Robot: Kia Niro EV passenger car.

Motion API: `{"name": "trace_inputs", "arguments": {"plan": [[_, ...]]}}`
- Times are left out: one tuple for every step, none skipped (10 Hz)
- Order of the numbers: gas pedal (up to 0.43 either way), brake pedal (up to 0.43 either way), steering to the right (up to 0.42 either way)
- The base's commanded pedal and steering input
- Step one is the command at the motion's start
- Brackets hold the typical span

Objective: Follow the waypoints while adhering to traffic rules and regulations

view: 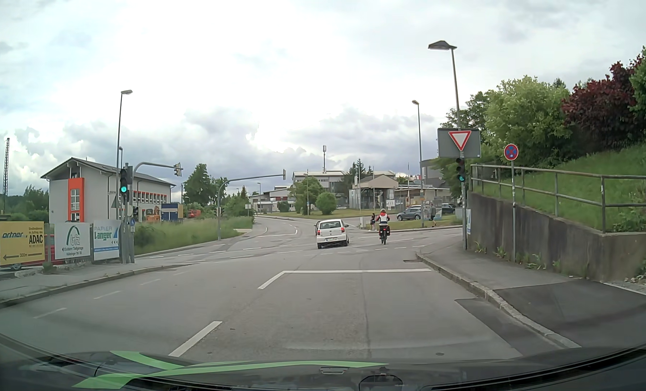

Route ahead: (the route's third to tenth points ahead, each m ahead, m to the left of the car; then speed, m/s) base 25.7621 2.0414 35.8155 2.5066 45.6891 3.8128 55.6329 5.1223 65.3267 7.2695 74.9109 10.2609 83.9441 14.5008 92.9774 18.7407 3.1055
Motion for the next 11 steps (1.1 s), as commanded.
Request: {"name": "trace_inputs", "arguments": {"plan": [[0.177,0.0,-0.004],[0.177,0.0,-0.004],[0.157,0.0,-0.004],[0.157,0.0,-0.004],[0.157,0.0,-0.004],[0.157,0.0,-0.004],[0.157,0.0,-0.004],[0.157,0.0,-0.004],[0.157,0.0,-0.004],[0.157,0.0,-0.004],[0.157,0.0,-0.004]]}}
